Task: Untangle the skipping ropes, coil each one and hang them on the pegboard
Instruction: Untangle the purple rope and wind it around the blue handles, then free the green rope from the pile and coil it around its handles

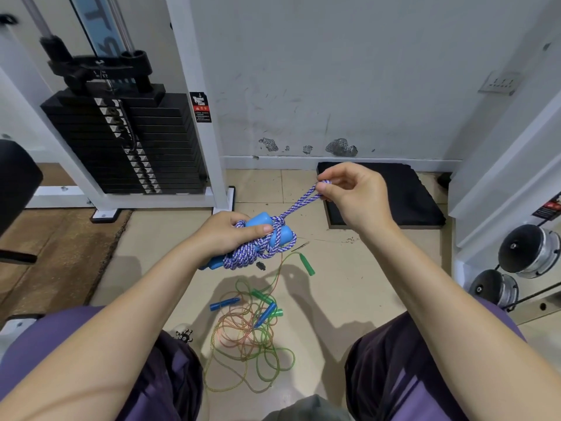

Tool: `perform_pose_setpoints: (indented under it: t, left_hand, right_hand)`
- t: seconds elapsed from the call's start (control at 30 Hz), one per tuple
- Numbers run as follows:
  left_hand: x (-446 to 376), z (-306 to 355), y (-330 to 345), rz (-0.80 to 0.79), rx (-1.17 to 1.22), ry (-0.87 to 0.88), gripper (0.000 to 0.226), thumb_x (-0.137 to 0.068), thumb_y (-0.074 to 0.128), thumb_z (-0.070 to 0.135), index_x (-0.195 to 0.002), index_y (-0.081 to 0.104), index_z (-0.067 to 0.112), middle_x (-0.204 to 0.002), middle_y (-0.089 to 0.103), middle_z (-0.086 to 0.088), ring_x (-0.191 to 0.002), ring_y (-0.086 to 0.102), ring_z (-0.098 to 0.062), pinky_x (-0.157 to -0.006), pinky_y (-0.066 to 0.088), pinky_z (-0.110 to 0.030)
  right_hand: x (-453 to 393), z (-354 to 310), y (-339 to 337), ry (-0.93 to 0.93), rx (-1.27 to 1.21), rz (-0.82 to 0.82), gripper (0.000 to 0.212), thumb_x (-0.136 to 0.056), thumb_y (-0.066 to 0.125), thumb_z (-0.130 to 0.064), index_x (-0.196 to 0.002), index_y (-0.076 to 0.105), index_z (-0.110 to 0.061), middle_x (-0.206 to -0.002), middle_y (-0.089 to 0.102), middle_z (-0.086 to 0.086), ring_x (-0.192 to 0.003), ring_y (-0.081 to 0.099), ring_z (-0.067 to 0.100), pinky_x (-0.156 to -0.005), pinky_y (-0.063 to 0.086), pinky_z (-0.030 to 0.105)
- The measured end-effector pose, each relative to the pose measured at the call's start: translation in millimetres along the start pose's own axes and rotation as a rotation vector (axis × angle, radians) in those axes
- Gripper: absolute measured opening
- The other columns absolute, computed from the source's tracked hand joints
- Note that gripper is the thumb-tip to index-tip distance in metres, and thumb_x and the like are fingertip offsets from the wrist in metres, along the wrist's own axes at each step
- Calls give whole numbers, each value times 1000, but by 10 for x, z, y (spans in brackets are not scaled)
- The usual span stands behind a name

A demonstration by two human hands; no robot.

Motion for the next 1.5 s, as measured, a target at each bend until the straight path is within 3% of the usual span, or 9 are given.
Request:
perform_pose_setpoints:
  t: [0.13, 0.27, 0.47, 0.6, 0.8, 1.03, 1.13, 1.27, 1.5]
  left_hand:
    - [-38, -30, 29, -45, 49, 13, 46, -69, 74, 69, -78, 73, 25, -82, 76, -2, -78, 72, -17, -76, 53, -34]
    - [-159, 34, 149, -151, 404, -1, 49, -74, 77, 59, -104, 74, 20, -103, 77, -8, -95, 74, -26, -82, 58, -35]
    - [-554, -1, 444, -159, 691, -56, 39, -88, 67, 30, -122, 62, 12, -110, 72, -14, -87, 71, -20, -67, 57, -28]
    - [-833, -347, 640, -291, 694, -70, 69, -75, 80, 4, -137, 50, 5, -127, 63, -24, -111, 63, -34, -94, 53, -41]
    - [-1341, -1207, 938, -348, 532, -265, 53, -74, 75, 31, -117, 65, 1, -102, 72, -14, -86, 68, -21, -78, 57, -28]
    - [-1942, -1987, 1177, -146, 252, -329, 24, -82, 80, 24, -79, 70, 3, -53, 62, 4, -45, 55, -8, -47, 46, -20]
    - [-2090, -2191, 1277, -41, 229, -331, 26, -78, 84, 25, -79, 73, 2, -54, 63, -1, -44, 56, -12, -45, 47, -22]
    - [-2254, -2457, 1411, -11, 282, -406, 27, -81, 82, 32, -89, 73, 8, -56, 66, 0, -42, 58, -10, -45, 50, -21]
    - [-2541, -2903, 1297, 215, 629, -481, 25, -92, 70, 13, -115, 65, 4, -87, 70, -12, -57, 67, -12, -61, 59, -24]
  right_hand:
    - [-89, -66, 125, -33, -48, -46, 19, -81, 75, -1, -82, 69, -19, -71, 69, -1, -65, 66, 10, -71, 58, 25]
    - [-307, 231, 336, 215, -279, -82, 26, -89, 69, -9, -113, 58, -7, -83, 68, 9, -74, 67, 21, -79, 57, 34]
    - [-285, 892, 1022, 500, -210, -479, 36, -92, 65, -39, -115, 62, -12, -98, 70, 5, -77, 66, 15, -71, 57, 34]
    - [-466, 1356, 1118, 497, -324, -446, 36, -90, 68, -19, -119, 62, 3, -98, 68, 14, -83, 64, 22, -76, 53, 33]
    - [-662, 2363, 1324, 610, -343, -296, 28, -90, 68, -15, -110, 67, 6, -100, 70, 23, -84, 64, 27, -82, 53, 41]
    - [-626, 3466, 1544, 748, -288, -150, 16, -87, 72, -13, -94, 70, 2, -88, 68, 21, -80, 63, 29, -82, 54, 48]
    - [-586, 3835, 1565, 790, -198, -90, 17, -85, 75, -21, -79, 66, -8, -76, 67, 11, -67, 62, 23, -64, 52, 34]
    - [-557, 4251, 1614, 887, 1, -222, 37, -87, 68, -44, -90, 58, -9, -65, 61, 14, -44, 48, 18, -41, 35, 21]
    - [-833, 4378, 1962, 829, -412, -233, 8, -95, 60, -10, -100, 66, -9, -84, 69, 10, -65, 62, 18, -61, 53, 23]
Point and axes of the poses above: each hand's wrist, its own x-axis away from the middle knuckle, its own y-axis out of the palm, z = x × y, the point moved 8 cm from there along -x, towards the middle knuckle
